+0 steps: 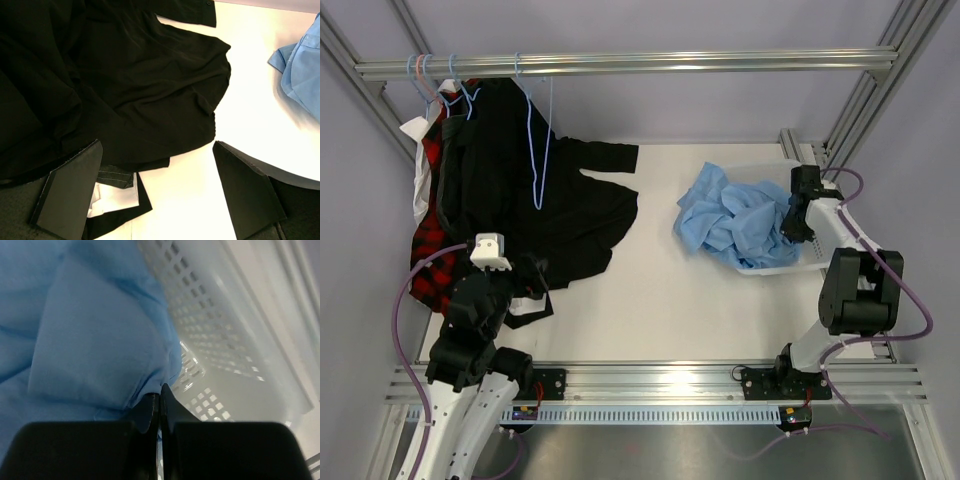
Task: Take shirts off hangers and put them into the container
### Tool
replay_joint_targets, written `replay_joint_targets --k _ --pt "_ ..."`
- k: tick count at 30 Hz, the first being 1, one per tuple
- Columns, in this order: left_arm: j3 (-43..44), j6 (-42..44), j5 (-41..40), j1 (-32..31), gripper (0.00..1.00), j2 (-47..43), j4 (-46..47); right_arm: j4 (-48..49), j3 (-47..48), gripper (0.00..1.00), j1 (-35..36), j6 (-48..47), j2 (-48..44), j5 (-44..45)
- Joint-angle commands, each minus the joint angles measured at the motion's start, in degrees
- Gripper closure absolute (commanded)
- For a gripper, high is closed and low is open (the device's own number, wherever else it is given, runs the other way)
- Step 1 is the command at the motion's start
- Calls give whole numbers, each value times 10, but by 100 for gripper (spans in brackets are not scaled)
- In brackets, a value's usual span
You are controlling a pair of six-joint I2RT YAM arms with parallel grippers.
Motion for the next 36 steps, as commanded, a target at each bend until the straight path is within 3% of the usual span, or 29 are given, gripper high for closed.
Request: replay_joint_targets --k 1,6,11,15,19,22,29,33,36 --pt "-4 -4 -6 -3 1 1 35 26 -4 100 -3 29 34 -82" --pt "-3 -4 -6 -3 1 2 36 29 -5 95 -7 34 89 -102" --pt "-3 -4 -5 -3 1 3 36 19 -5 72 -14 30 69 -68" --pt "-4 -4 -5 -3 1 3 36 11 4 56 -13 15 -18 -71" --pt "-4 -4 -5 -3 1 3 37 -2 24 32 -6 -10 -83 -76" --pt "-4 -4 -4 -2 1 4 37 -13 45 23 18 -31 -118 -69" --pt "-4 -4 -4 -2 1 4 37 4 68 9 177 -123 -173 -30" --pt "-4 -4 -4 -3 1 3 38 6 96 0 277 -185 -149 -7" --pt "-4 -4 -4 -3 1 2 37 -12 129 0 324 -223 -104 -19"
